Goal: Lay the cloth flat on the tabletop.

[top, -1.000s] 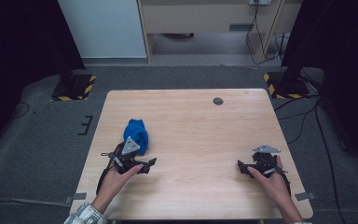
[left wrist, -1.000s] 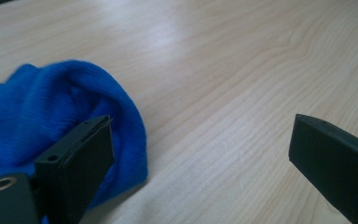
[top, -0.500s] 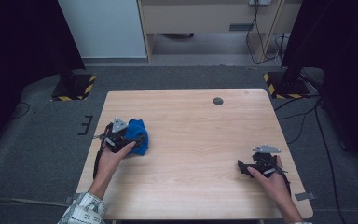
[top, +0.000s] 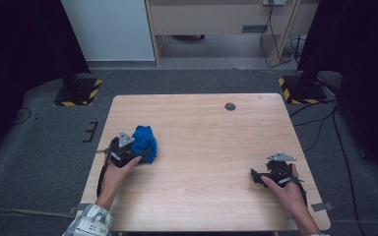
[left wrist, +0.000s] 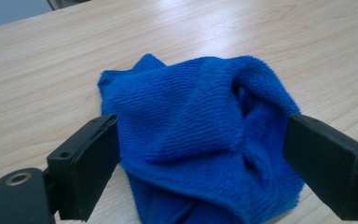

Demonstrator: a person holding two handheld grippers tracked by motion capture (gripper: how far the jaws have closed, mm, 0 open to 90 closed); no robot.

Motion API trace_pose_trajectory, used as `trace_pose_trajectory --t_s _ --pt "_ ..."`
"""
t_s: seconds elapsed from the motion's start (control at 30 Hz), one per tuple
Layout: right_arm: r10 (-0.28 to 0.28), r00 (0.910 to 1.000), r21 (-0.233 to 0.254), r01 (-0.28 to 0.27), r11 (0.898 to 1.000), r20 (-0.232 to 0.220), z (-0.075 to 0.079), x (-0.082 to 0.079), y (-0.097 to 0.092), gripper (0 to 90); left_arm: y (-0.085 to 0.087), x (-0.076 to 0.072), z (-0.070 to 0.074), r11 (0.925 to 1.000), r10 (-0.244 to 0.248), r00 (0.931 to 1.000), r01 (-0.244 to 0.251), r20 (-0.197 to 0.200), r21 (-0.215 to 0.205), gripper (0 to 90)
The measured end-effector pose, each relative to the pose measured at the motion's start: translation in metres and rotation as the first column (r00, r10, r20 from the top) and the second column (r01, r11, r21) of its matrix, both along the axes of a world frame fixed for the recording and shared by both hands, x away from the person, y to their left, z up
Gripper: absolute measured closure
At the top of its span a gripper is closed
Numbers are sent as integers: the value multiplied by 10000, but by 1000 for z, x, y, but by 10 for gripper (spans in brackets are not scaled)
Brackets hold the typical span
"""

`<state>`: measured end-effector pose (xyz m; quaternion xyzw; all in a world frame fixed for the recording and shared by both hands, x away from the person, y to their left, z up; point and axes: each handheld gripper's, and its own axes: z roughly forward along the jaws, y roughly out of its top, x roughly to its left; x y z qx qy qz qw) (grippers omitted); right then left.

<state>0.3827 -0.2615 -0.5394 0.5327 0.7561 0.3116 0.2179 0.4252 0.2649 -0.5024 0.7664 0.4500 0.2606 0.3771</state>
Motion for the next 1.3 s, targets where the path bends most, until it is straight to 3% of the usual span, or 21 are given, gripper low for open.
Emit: trace_pose_trajectory --t_s 0.27,0.33,0.53,0.7,0.93,1.03,1.3 --pt "1 10000 1 -1 10000 -1 0 0 0 5 9 3 -9 10000 -52 9988 48 -494 -78 296" --pt "0 10000 2 0 10000 -1 0 0 0 5 7 4 -9 9998 -170 9983 175 -551 86 449" --pt "0 10000 3 0 10000 -2 0 0 0 5 0 8 -9 9987 -361 9955 391 -871 333 720" --pt "3 10000 2 -3 10000 -1 0 0 0 5 -1 9 -8 9985 -449 9945 478 -944 284 811" --pt "2 10000 3 -2 10000 -5 0 0 0 5 -3 6 -1 9969 -763 9937 745 -822 -249 850" --pt "0 10000 2 0 10000 -2 0 0 0 5 -8 4 2 9939 -1003 9919 962 -783 -546 855" --pt "6 10000 -9 -6 10000 13 0 0 0 8 -37 -3 14 9809 -1873 9809 1839 -521 -637 857"
